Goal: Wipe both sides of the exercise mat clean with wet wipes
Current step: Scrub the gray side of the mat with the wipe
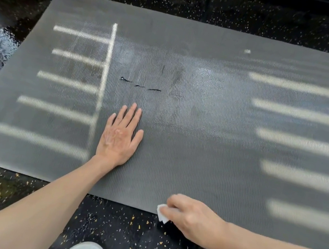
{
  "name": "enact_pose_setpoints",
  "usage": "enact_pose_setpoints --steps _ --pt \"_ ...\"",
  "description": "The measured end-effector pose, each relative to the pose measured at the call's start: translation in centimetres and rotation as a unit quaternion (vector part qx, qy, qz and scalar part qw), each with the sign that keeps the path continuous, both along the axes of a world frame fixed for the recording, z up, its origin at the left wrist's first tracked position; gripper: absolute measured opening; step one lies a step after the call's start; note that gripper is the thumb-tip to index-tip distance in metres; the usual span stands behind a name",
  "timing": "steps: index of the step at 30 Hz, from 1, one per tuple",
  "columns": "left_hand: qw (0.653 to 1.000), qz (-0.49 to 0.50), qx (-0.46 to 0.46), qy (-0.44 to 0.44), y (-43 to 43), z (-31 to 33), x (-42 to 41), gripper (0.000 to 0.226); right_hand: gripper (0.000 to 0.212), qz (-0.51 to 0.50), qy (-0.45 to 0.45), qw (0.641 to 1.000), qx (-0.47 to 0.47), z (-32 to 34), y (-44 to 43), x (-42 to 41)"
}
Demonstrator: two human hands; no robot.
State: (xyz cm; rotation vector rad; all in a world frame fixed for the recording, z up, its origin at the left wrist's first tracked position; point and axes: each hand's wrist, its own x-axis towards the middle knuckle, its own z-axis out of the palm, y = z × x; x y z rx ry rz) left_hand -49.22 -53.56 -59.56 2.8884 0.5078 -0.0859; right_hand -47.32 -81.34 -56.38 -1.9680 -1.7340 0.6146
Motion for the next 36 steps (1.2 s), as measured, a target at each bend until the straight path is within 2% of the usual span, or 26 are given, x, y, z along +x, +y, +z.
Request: enact_pose_setpoints --steps 1,3,5,6,10,11,14,15,16,20,21,22,23,25,26,27,30,31,32,35,36 --pt "1.0 0.0 0.0 0.0 0.0 0.0 0.0 0.07 0.019 0.013 -0.002 1.0 0.001 0.1 0.1 0.6" --pt "1.0 0.001 0.0 -0.002 0.0 0.0 0.1 0.07 0.026 -0.058 -0.035 0.997 0.023 -0.3 1.6 3.5" --pt "1.0 0.001 0.0 -0.001 0.0 -0.1 0.1 0.07 0.024 -0.143 -0.051 0.987 0.052 -0.7 2.7 5.4" --pt "1.0 0.002 0.003 -0.001 0.0 -0.2 0.0 0.07 0.021 -0.142 -0.049 0.987 0.056 -0.7 2.8 5.2" --pt "1.0 0.001 0.011 0.004 0.0 -0.1 0.0 0.069 0.01 0.027 -0.025 0.999 0.019 -0.3 1.6 3.1" --pt "1.0 0.001 0.012 0.004 -0.1 -0.1 0.1 0.069 0.014 0.011 -0.03 0.999 0.015 -0.3 2.2 4.5" --pt "1.0 0.004 0.012 0.002 0.0 -0.1 0.2 0.068 0.026 -0.181 -0.063 0.98 0.05 -0.6 5.5 9.5" --pt "1.0 0.005 0.011 0.003 -0.1 -0.1 0.1 0.068 0.027 -0.216 -0.068 0.972 0.059 -0.8 5.9 9.8" --pt "1.0 0.005 0.01 0.002 -0.1 -0.1 0.1 0.068 0.025 -0.209 -0.069 0.973 0.065 -1.0 6.0 9.1" --pt "1.0 0.006 0.008 0.001 -0.1 0.0 0.1 0.068 0.011 0.031 -0.023 0.999 0.026 0.0 4.1 4.7" --pt "1.0 0.006 0.009 0.0 -0.1 0.1 0.2 0.068 0.012 0.043 -0.03 0.998 0.022 0.0 4.5 5.9" --pt "1.0 0.007 0.009 -0.002 -0.1 0.1 0.2 0.068 0.015 0.008 -0.044 0.999 0.028 -0.2 5.5 7.8" --pt "1.0 0.008 0.008 -0.005 -0.1 0.1 0.2 0.067 0.018 -0.07 -0.058 0.995 0.041 -0.3 6.8 10.0" --pt "1.0 0.009 0.002 -0.012 -0.1 0.1 0.2 0.067 0.018 -0.224 -0.097 0.968 0.067 -0.7 8.6 13.6" --pt "1.0 0.011 -0.002 -0.02 -0.1 0.1 0.2 0.067 0.016 -0.239 -0.105 0.963 0.067 -0.9 8.9 13.7" --pt "0.999 0.013 -0.007 -0.029 -0.2 0.2 0.3 0.066 0.015 -0.21 -0.112 0.969 0.068 -1.0 8.7 12.9" --pt "0.997 0.026 -0.027 -0.06 -0.1 0.7 1.3 0.062 0.022 0.0 -0.109 0.993 0.046 -0.4 6.6 9.8" --pt "0.996 0.033 -0.035 -0.07 -0.1 0.9 2.0 0.061 0.024 0.021 -0.115 0.992 0.038 -0.3 6.7 10.6" --pt "0.995 0.038 -0.044 -0.076 -0.2 1.0 2.6 0.061 0.026 -0.005 -0.13 0.991 0.037 -0.3 7.3 12.1" --pt "0.995 0.02 -0.042 -0.084 -0.5 1.0 4.7 0.063 0.03 -0.206 -0.154 0.964 0.067 -0.2 9.8 16.9" --pt "0.996 0.009 -0.043 -0.084 -0.7 0.9 5.5 0.064 0.027 -0.224 -0.158 0.959 0.073 -0.5 9.9 16.8"
